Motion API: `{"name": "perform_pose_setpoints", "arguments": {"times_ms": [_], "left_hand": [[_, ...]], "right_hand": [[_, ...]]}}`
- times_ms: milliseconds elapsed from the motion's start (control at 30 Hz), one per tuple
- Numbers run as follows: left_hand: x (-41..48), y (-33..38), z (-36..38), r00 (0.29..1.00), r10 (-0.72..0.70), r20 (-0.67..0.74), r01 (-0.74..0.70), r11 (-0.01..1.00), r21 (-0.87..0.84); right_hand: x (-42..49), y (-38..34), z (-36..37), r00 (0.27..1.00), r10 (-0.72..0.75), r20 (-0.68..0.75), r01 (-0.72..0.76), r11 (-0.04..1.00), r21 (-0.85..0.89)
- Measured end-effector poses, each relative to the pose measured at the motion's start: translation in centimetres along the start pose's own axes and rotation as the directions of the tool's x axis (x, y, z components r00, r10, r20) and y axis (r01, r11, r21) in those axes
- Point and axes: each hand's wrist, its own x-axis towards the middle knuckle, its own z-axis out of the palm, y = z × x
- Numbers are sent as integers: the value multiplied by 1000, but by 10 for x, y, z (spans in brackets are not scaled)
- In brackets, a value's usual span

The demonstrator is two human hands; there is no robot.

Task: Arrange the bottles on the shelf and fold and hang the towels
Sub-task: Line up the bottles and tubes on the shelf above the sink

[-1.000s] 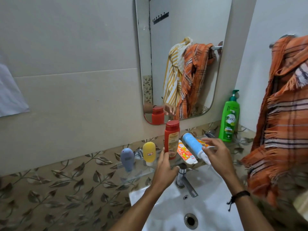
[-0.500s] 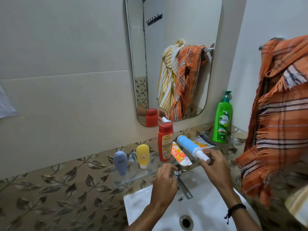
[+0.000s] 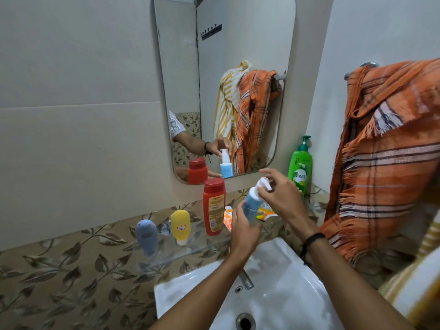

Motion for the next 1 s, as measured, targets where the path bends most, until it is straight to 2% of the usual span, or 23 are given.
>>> {"name": "perform_pose_setpoints", "arguments": {"times_ms": [67, 200, 467, 667, 767, 900, 1000], "left_hand": [[9, 1, 7, 997, -54, -58, 53, 998, -32], [21, 3, 11, 986, -91, -137, 98, 994, 44], [32, 4, 8, 987, -137, -83, 143, 986, 83], [36, -4, 7, 990, -129, -54, 132, 990, 49], [35, -6, 7, 991, -115, -61, 120, 989, 87], [37, -6, 3, 994, -92, -51, 97, 990, 98], [40, -7, 2, 996, -86, -27, 88, 991, 99]], "right_hand": [[13, -1, 3, 998, -23, 53, 24, 999, -21], [31, -1, 11, 994, -15, 105, 15, 1000, -1], [40, 5, 18, 993, 31, 111, -33, 999, 14], [39, 8, 19, 991, 45, 127, -51, 998, 45], [36, 11, 20, 989, 62, 133, -76, 992, 101], [29, 17, 18, 992, 93, 87, -108, 976, 190], [20, 25, 16, 988, 149, -28, -138, 962, 235]]}}
